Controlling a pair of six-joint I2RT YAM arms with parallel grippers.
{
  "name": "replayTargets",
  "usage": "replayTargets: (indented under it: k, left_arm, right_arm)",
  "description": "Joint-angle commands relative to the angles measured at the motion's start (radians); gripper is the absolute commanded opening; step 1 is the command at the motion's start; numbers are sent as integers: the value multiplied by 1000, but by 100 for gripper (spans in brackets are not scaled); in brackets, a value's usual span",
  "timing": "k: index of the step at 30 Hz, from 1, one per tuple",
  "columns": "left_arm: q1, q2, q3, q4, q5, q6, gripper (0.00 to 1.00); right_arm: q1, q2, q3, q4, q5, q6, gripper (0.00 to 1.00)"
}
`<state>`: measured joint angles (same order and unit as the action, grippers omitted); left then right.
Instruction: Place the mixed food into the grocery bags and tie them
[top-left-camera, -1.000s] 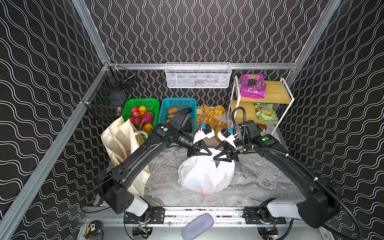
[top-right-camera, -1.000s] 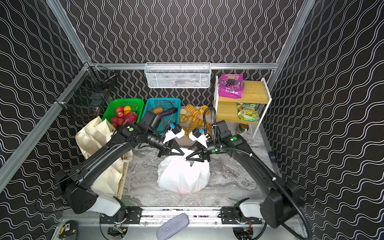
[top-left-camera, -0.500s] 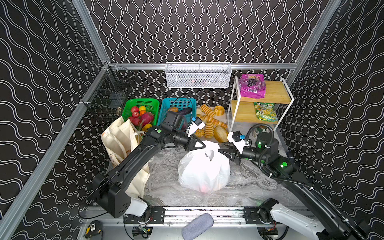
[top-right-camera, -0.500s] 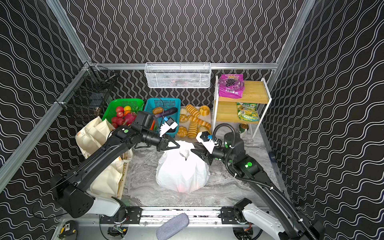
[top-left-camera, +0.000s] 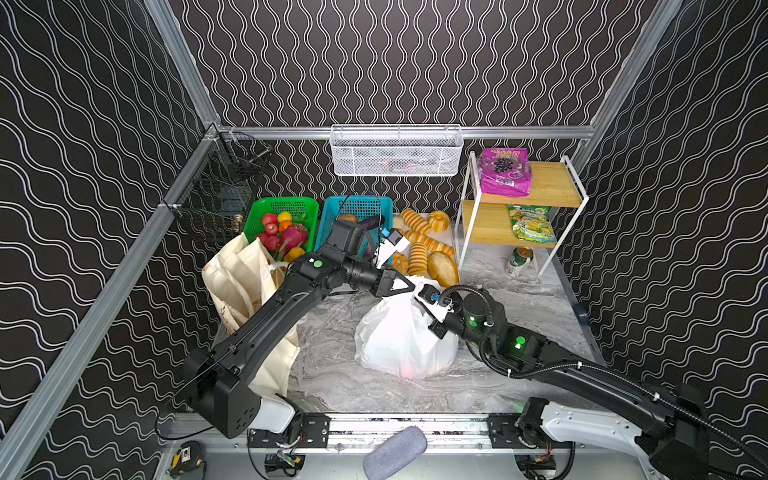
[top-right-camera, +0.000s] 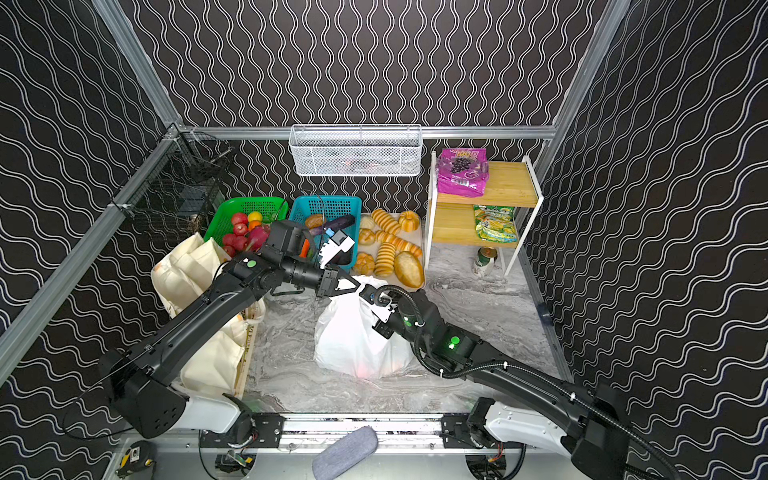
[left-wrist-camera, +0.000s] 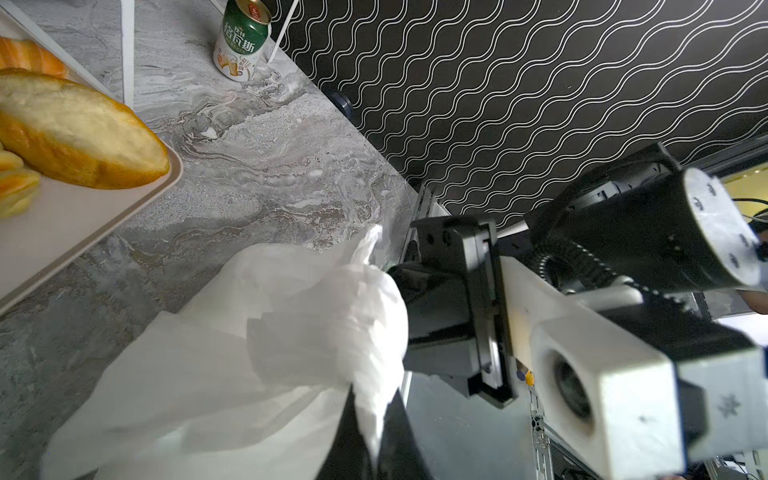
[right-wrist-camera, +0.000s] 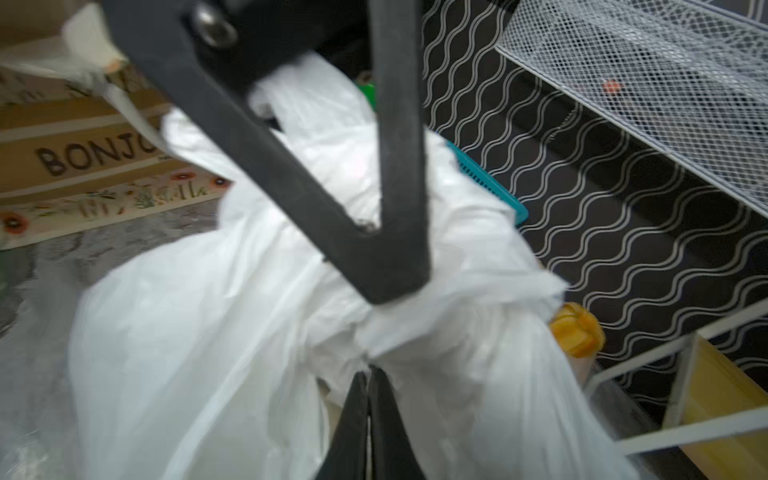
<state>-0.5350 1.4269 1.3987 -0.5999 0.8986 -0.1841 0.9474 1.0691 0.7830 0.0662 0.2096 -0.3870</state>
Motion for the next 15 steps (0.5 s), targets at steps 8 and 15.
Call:
replayTargets:
  k: [8,15]
  left_arm:
    - [1,9,11,13,11,8,0]
    - [0,6,1,49,21,-19,0]
  right_arm:
    - [2,5,-21,118,-134,-2,7]
    - [4,25,-61,247,-173,68,10]
